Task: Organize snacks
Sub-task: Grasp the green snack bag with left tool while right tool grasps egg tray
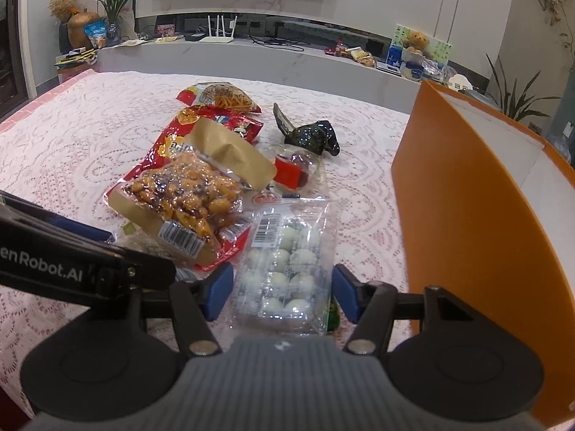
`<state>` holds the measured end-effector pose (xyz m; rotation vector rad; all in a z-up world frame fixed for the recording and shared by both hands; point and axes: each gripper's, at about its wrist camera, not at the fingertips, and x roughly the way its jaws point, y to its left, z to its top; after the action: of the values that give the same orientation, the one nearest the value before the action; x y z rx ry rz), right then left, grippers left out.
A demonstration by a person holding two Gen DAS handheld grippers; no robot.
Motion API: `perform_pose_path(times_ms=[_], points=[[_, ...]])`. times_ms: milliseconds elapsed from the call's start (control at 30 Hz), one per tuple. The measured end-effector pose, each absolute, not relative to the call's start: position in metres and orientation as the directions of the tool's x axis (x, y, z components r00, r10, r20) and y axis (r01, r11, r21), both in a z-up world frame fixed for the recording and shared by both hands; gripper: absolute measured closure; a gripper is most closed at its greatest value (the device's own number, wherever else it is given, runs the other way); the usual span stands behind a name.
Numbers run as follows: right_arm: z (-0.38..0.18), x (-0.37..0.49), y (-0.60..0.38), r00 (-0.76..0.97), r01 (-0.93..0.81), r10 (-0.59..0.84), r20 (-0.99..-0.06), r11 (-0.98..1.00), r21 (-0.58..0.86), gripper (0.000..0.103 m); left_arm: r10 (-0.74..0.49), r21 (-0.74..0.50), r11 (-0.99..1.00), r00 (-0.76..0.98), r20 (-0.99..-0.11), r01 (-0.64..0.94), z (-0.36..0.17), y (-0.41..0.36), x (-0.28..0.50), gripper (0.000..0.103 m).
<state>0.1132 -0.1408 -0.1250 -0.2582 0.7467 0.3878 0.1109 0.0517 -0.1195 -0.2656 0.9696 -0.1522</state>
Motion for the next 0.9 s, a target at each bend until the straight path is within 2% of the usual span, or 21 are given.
perform_pose_path(times_ms=[100,133,367,900], points=[[-0.125,0.111,-0.139,0.676,-0.434,0.244,-0.696,0.894,-0.108,0.046,-0.243,-0.277,0.961,0.557,-0.794,0.024,-0.119,0.048,0.112,0.029],[-0.125,0.110,-0.138,0.680,-0.438,0.240,-0.692,0.891,-0.121,0.046,-0.251,-0.282,0.959,0.558,-0.791,0.032,-0.120,0.047,0.112,0.038],[-0.124,0.104,-0.133,0.699,-0.449,0.231,-0.677,0.878,-0.163,0.048,-0.250,-0.288,0.957,0.555,-0.793,0.019,-0.119,0.044,0.110,0.050],[-0.101,0.090,-0.149,0.699,-0.433,0.291,-0.653,0.899,-0.063,0.049,-0.201,-0.277,0.960,0.608,-0.768,-0.032,-0.072,0.053,0.072,0.052]])
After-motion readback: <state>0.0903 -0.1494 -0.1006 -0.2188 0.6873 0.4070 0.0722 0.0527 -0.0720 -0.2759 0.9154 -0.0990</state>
